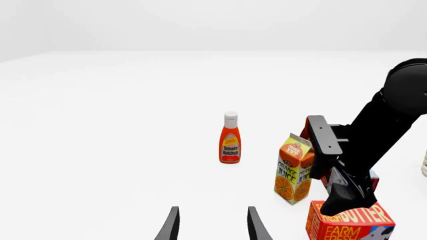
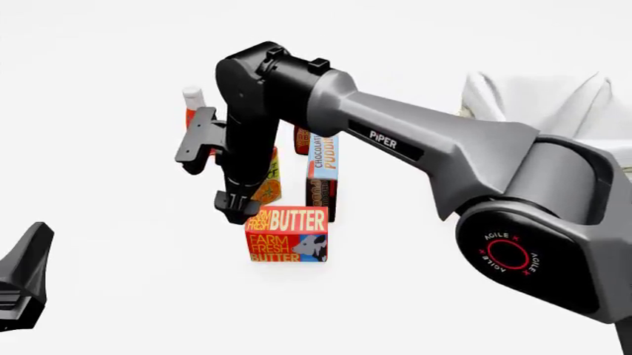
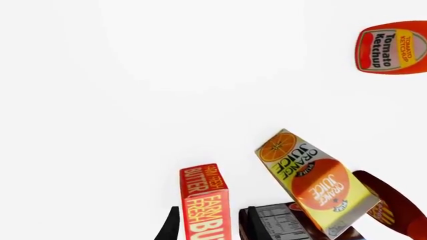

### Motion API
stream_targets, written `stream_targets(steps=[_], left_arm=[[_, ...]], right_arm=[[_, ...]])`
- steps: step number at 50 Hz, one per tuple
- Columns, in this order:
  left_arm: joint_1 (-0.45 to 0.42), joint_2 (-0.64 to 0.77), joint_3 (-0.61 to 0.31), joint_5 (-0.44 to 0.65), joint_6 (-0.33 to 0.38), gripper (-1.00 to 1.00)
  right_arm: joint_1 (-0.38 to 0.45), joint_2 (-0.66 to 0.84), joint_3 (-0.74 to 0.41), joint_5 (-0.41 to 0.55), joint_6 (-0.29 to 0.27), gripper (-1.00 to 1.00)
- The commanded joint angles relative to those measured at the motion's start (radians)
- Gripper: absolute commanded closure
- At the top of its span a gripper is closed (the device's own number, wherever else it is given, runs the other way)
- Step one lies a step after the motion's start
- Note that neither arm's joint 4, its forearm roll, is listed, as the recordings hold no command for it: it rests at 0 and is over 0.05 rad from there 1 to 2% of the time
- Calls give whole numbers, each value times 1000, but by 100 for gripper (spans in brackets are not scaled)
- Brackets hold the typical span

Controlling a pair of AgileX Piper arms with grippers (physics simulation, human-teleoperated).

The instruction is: Pick the butter and place it in the basket.

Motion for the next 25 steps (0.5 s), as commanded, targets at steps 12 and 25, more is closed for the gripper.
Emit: stream_targets(steps=[12,25], left_arm=[[0,0,0,0,0,-100],[0,0,0,0,0,-100]], right_arm=[[-1,27,-14,-1,7,-100],[-3,35,-14,0,9,-100]])
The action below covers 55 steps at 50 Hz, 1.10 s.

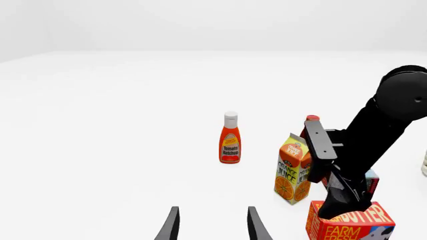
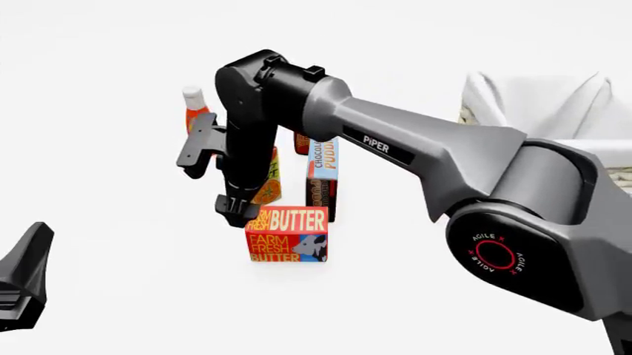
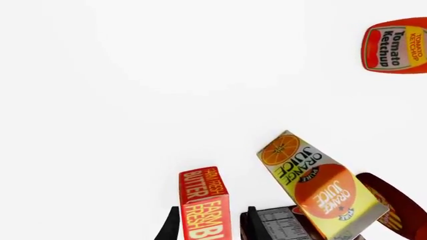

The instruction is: Pick the butter and place it in the basket.

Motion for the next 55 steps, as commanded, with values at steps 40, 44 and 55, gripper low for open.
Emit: stream_targets(steps=[40,44,55], left_arm=[[0,0,0,0,0,-100],[0,0,0,0,0,-100],[0,0,0,0,0,-100]], right_arm=[[4,43,11,-4,11,-100],[3,47,12,-4,10,-100],[-1,57,14,-5,12,-100]])
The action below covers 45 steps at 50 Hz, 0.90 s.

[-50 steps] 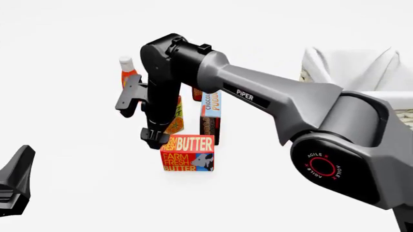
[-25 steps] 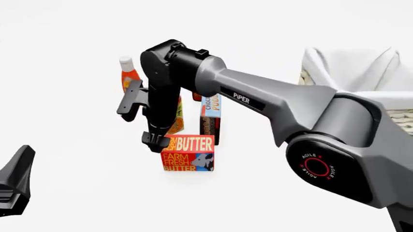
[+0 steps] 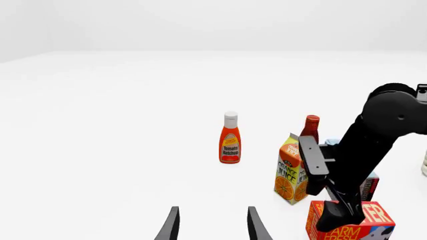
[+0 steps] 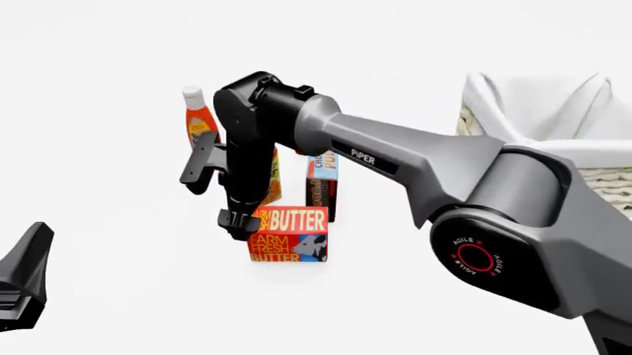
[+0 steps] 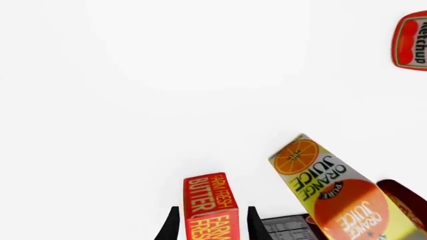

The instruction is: Pick the butter and place it in the basket.

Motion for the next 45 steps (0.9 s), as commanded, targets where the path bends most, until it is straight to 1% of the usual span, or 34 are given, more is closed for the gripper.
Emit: stream_targets(steps=[1,45], left_arm=[[0,0,0,0,0,-100],[0,0,0,0,0,-100]], right_arm=[[-4,11,2,-1,1,-100],[-19,55,15,-4,-3,-100]])
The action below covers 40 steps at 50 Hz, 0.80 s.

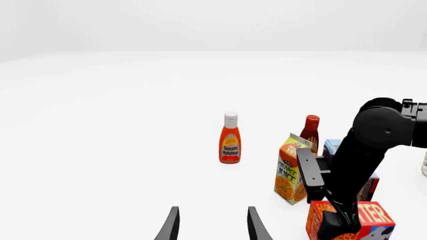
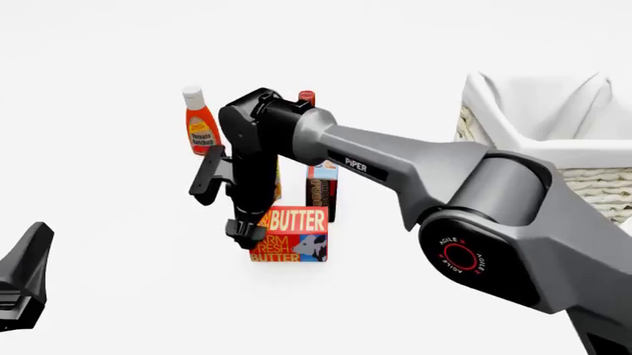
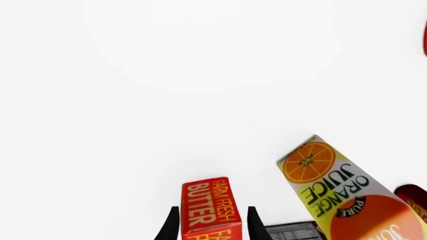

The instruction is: Pick the butter and place it in the basket.

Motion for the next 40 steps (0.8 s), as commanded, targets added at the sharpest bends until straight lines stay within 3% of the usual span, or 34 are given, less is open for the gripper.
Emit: stream_targets(steps=[1,16,17,35,40], left_arm=[[0,0,0,0,0,-100],[0,0,0,0,0,-100],[0,0,0,0,0,-100],[0,0,0,0,0,-100],[0,0,0,0,0,-100]], right_arm=[[-6,12,0,1,-3,-100],[-34,47,-5,8,-19,-100],[-37,52,-7,8,-21,100],[-56,77,-8,8,-33,100],[-20,57,-10,9,-5,100]])
